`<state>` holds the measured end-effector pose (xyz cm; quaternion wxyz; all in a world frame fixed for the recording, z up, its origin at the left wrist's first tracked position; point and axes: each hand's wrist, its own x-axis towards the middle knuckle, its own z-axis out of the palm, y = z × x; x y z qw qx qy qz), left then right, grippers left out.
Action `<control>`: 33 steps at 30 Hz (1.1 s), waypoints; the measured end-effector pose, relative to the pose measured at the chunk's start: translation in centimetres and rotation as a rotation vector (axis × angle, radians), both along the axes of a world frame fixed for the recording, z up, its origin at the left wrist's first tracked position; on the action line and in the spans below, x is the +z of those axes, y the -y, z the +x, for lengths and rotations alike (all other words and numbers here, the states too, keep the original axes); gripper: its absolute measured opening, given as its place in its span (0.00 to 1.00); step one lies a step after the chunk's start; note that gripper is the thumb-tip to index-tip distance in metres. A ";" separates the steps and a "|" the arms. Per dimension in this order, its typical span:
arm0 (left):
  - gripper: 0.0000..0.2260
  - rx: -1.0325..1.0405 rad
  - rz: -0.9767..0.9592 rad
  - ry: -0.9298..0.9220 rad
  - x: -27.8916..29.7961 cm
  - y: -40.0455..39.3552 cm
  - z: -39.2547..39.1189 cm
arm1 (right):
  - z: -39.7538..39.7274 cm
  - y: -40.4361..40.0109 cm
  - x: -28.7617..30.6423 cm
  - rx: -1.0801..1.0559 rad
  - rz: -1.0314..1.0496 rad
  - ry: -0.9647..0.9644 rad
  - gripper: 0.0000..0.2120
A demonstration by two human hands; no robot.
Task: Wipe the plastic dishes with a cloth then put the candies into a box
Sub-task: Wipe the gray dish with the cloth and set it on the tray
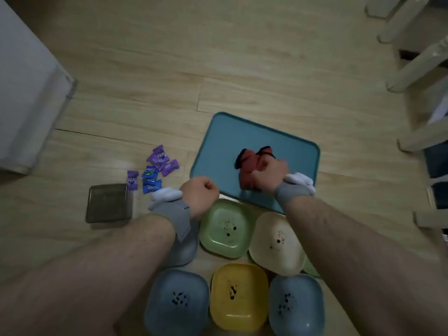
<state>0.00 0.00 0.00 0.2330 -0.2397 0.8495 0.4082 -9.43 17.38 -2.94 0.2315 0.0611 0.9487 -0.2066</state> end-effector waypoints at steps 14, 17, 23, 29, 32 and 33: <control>0.07 0.077 0.036 -0.106 -1.3 1.6 3.4 | 1.7 1.0 0.4 -0.275 -0.316 -0.162 0.14; 0.24 0.017 0.061 -0.321 2.9 1.6 5.0 | 5.6 1.1 6.9 -0.263 -0.505 -0.068 0.20; 0.32 -0.202 0.204 -0.479 10.5 -0.2 8.3 | 12.1 1.7 15.5 -0.115 -0.790 0.388 0.15; 0.09 0.182 0.493 -0.363 14.8 0.4 13.3 | 19.0 0.8 20.9 -0.204 -1.002 0.424 0.14; 0.10 0.438 0.783 -0.266 16.2 -0.7 14.7 | 21.6 0.9 22.2 -0.240 -0.974 0.261 0.12; 0.11 0.495 0.852 -0.239 16.4 -1.2 14.7 | 22.0 1.3 22.1 -0.234 -0.976 0.229 0.12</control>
